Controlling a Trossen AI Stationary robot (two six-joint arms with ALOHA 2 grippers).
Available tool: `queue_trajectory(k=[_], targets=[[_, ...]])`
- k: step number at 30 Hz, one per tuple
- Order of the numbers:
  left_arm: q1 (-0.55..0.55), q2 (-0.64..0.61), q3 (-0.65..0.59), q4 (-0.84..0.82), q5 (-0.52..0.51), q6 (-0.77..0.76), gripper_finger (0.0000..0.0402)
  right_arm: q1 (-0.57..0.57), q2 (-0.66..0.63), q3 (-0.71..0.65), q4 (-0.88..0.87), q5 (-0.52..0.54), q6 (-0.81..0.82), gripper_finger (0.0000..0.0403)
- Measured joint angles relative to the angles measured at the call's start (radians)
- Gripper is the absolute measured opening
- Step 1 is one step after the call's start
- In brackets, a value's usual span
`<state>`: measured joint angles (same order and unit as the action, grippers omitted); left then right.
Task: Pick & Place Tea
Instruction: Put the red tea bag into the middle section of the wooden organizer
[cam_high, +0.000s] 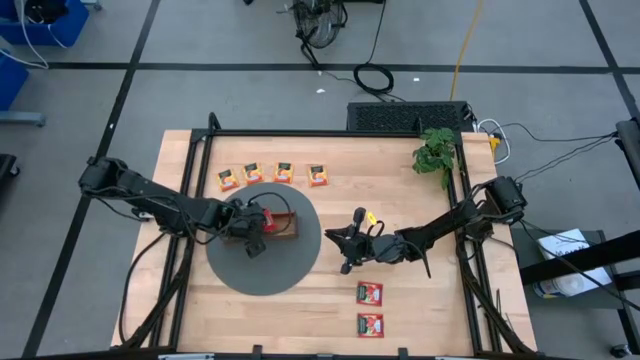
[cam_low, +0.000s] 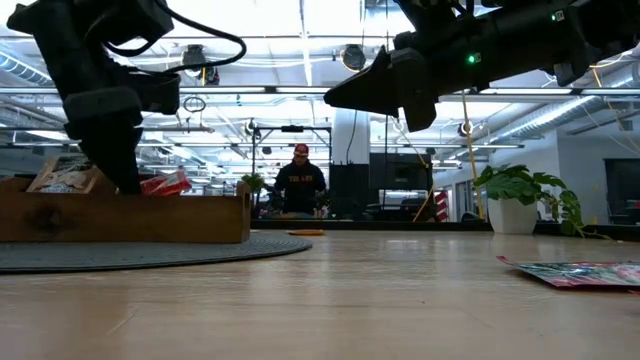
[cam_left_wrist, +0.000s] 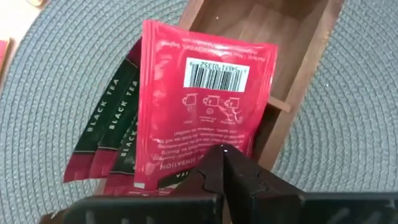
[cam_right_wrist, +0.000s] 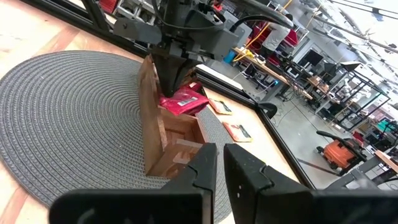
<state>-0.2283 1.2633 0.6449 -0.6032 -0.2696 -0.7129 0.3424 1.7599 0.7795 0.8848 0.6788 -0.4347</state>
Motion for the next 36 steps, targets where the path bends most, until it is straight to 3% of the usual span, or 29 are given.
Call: queue_trajectory(k=[12, 16, 19, 27, 36], targets=[[-0.016, 0.000, 0.037, 0.015, 0.036, 0.057, 0.0007, 0.000, 0.000, 0.000, 0.000, 0.000, 0.000, 0.0018], [-0.015, -0.001, 0.112, 0.027, -0.029, 0.153, 0.0005, 0.000, 0.000, 0.000, 0.000, 0.000, 0.000, 0.0018], [0.010, 0.011, 0.145, 0.028, -0.086, 0.215, 0.0003, 0.000, 0.000, 0.000, 0.000, 0.000, 0.000, 0.0018], [0.115, 0.114, 0.148, 0.050, -0.053, 0.304, 0.0003, 0.000, 0.000, 0.000, 0.000, 0.000, 0.000, 0.0018], [0.127, 0.099, 0.148, 0.050, -0.045, 0.317, 0.0002, 0.000, 0.000, 0.000, 0.000, 0.000, 0.001, 0.0018]])
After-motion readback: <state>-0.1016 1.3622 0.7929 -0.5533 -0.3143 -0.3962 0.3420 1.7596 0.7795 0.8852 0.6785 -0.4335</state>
